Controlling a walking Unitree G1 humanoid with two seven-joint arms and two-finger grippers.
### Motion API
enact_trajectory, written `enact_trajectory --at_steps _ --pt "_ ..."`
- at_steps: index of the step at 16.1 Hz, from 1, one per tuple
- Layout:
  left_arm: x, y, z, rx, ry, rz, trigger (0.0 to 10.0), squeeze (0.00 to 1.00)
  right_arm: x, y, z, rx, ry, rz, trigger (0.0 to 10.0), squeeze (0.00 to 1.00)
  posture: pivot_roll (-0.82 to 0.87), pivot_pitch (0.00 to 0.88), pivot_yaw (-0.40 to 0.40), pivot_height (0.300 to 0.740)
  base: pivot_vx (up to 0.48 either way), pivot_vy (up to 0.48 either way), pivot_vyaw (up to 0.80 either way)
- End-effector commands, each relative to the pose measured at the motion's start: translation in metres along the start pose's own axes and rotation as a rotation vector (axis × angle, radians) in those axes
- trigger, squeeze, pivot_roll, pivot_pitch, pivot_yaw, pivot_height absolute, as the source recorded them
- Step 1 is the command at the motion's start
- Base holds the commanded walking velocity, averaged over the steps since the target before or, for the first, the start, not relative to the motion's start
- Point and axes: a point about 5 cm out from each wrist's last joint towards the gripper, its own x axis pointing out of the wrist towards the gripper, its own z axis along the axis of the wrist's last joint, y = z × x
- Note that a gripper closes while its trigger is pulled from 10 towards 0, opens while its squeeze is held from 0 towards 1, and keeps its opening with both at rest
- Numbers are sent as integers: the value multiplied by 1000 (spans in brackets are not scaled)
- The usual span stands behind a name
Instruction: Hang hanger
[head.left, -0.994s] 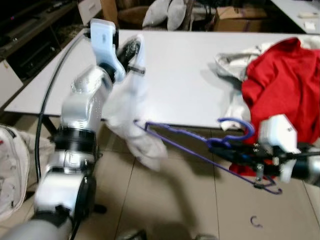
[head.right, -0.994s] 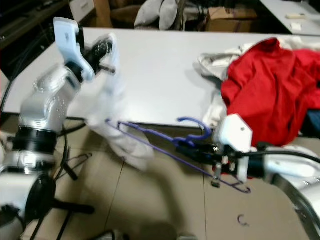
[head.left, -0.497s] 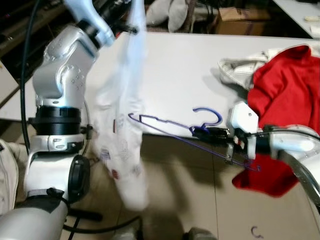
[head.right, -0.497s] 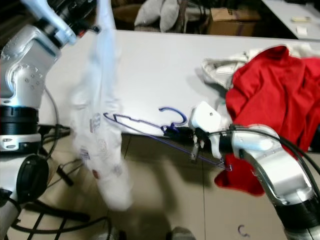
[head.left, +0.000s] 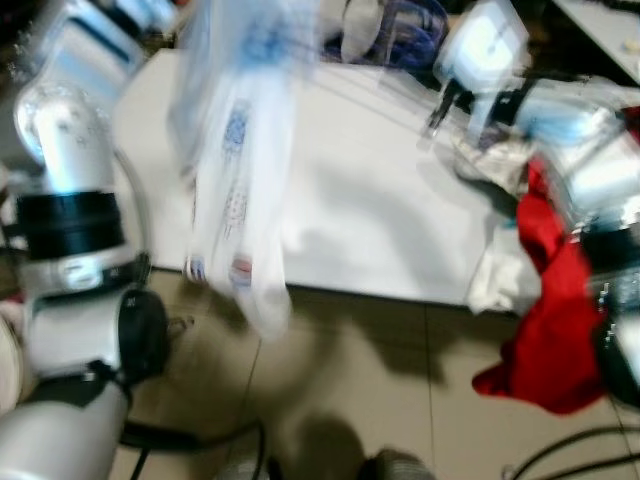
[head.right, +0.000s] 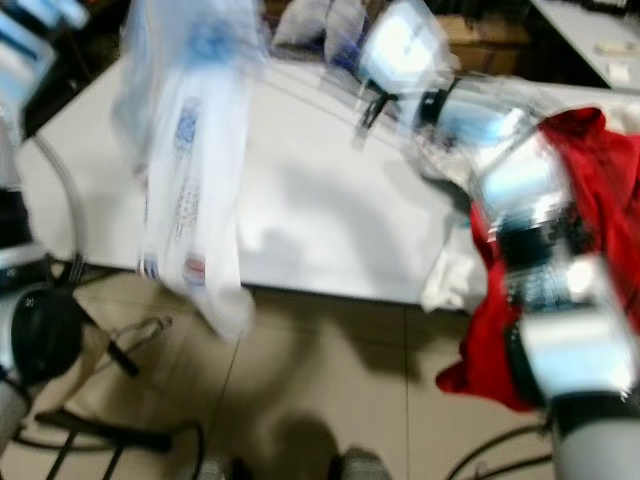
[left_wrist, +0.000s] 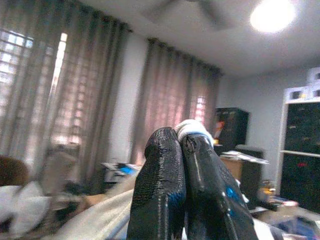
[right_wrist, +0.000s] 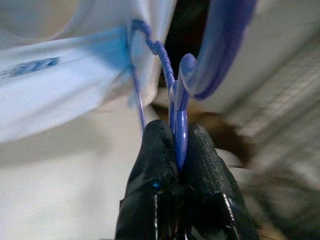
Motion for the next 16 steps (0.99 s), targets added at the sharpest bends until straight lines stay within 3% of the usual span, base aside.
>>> enact_trajectory --at_steps 1,2,4,5,7,9,10,11,12,13,14,16 --pt "-1 -1 22 31 -68 1 10000 0 -3 -37 37 -40 -171 -206 10000 0 -78 0 -19 740 364 0 0" --pt "-4 3 26 31 -85 20 10000 0 -6 -50 50 -57 -245 -282 10000 0 -76 0 -22 740 360 0 0" --pt "-8 8 29 31 -102 52 10000 0 -4 -45 45 -75 -247 -264 10000 0 -74 0 -27 740 358 0 0" --pt "-11 11 28 40 -98 73 10000 0 -2 -34 34 -89 -220 -218 10000 0 -76 0 -25 740 364 0 0" --pt "-26 24 6 96 0 162 10000 0 0 7 -4 -92 -168 -69 10000 0 -79 0 -16 740 360 0 0" --pt "-45 37 -28 143 148 252 10000 0 -8 37 -28 -41 -110 77 10000 0 -88 0 -4 740 347 0 0" --pt "-50 39 -36 148 184 270 10000 0 -11 44 -33 -29 -90 119 10000 0 -88 0 -4 740 334 0 0" --pt "-65 46 -64 184 330 324 10000 0 -23 68 -50 -8 -33 258 10000 0 -87 0 -2 740 296 0 0" --pt "-88 50 -101 248 536 354 10000 0 -44 93 -64 54 18 414 10000 0 -87 0 0 740 259 0 0" --pt "-91 50 -104 269 558 355 10000 0 -46 95 -64 60 20 430 10000 0 -92 0 6 740 255 0 0" --pt "-106 54 -119 306 666 389 10000 0 -60 99 -63 84 33 508 10000 0 -97 0 13 740 0 0 0" --pt "-119 57 -132 300 757 408 10000 0 -83 102 -60 94 89 650 10000 0 -100 0 20 740 0 0 0"
